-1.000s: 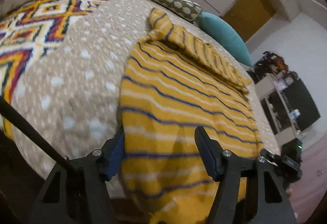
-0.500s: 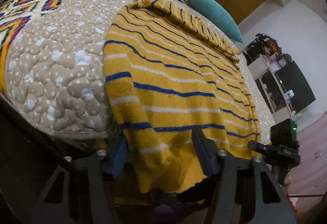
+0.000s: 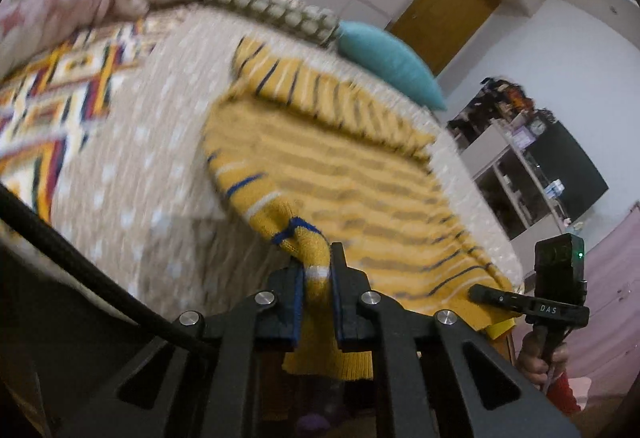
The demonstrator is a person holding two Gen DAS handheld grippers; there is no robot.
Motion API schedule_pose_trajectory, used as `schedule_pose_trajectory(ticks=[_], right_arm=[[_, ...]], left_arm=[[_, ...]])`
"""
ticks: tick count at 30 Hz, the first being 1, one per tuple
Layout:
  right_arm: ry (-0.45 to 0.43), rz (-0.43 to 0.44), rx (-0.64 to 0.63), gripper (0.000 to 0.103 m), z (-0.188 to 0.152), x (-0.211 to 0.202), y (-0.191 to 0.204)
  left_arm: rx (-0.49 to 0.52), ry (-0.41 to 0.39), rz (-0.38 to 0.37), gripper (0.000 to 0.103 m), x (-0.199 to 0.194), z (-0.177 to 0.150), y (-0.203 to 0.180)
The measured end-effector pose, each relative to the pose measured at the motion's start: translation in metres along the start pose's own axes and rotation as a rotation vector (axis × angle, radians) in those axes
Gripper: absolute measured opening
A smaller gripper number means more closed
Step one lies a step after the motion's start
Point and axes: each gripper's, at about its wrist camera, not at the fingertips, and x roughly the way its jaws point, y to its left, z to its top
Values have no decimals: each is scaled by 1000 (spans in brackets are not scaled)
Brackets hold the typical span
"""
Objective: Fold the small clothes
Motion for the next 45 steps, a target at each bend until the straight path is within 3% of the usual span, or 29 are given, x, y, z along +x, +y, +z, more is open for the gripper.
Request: schedule_pose_trajectory(ticks=[5, 9, 15, 18, 22, 26, 29, 31, 33, 36, 40, 45], right_arm=[[-92, -33, -90, 7, 55, -5, 11], [-165, -82, -106, 7, 112, -1, 10], [-199, -174, -113, 7, 187, 23, 5], [-190, -204, -75, 7, 218, 44, -10], [-172, -235, -3, 8, 251, 67, -39], [-163, -218, 121, 13, 282, 85, -77], [-175, -169, 220, 36, 299, 93, -103], [-198, -154, 271, 62, 311, 95, -119], [-219, -132, 311, 66, 320, 97, -130], [-227, -126, 334, 66, 333, 102, -139], [-233, -184, 290, 66, 345, 100, -135], [-246, -233, 188, 71, 328, 66, -120]], left_arm=[[24, -61, 42, 10, 23, 58, -12], [8, -81, 80, 10, 64, 115, -13], [-82, -33, 154, 10, 134, 185, 11], [-127, 7, 180, 11, 166, 204, 25], [-174, 56, 185, 12, 199, 221, 44], [-236, 54, 115, 15, 213, 237, 59], [-287, 29, 41, 25, 219, 249, 70], [-314, 7, 12, 39, 221, 256, 78], [-325, -25, 10, 51, 218, 260, 83], [-343, -35, 0, 52, 215, 266, 91], [-277, -25, 63, 52, 207, 267, 92], [-93, 13, 186, 57, 192, 248, 78]])
